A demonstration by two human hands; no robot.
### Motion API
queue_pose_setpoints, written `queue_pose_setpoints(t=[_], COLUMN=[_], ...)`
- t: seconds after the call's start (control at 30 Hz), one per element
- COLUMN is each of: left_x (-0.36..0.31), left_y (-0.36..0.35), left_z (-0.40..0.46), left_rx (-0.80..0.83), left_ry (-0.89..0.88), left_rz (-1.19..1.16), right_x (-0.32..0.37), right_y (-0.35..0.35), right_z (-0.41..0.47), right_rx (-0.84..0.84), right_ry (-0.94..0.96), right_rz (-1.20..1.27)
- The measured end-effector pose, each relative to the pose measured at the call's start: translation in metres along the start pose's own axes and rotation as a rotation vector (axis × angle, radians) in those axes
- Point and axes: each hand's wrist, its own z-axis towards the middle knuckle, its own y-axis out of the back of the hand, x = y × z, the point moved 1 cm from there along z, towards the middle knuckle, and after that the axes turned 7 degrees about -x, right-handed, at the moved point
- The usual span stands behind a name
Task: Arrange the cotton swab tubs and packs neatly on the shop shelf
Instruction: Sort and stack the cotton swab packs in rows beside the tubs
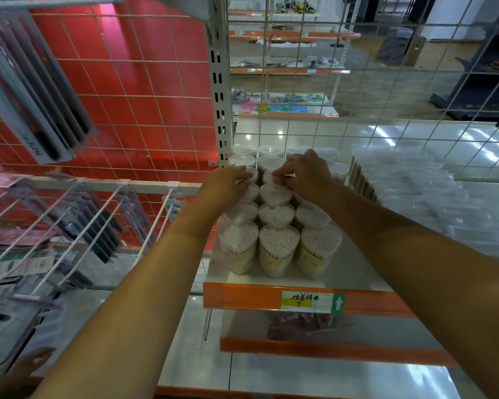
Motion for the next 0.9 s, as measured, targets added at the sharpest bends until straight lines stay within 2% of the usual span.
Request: queue_pose_setpoints(t=[0.2,0.3,0.4,0.57,0.63,0.77,0.9], left_x=[0.000,0.001,0.002,0.003,0.004,0.006,0.003], left_y=[-0.002,-0.001,0.002,-0.002,-0.004,-0.007,0.000], left_z=[0.002,0.006,0.013,0.027,0.030,0.032,0.036], left_rx=[0.001,-0.050,-0.093,0.060,0.068,0.065,0.005], left_ry=[0.012,0.057,0.074,0.076,0.080,0.101,0.080], left_rz=[0.007,-0.070,-0.070,0.091,0.117,0.106,0.079], right_x=[0.000,-0.002,0.000,0.008,0.008,0.004,0.005], right_y=[-0.002,-0.004,-0.005,-0.004,-0.003,-0.006,-0.006], right_z=[-0.001,0.000,0.004,0.005,0.004,0.010,0.021], right_rx=[0.005,-0.053,-0.111,0.080,0.096,0.071,-0.024], right_ry=[0.004,-0.059,-0.035,0.027,0.038,0.034,-0.004], right_rz=[-0.033,0.083,0.172,0.196,0.164,0.191,0.155])
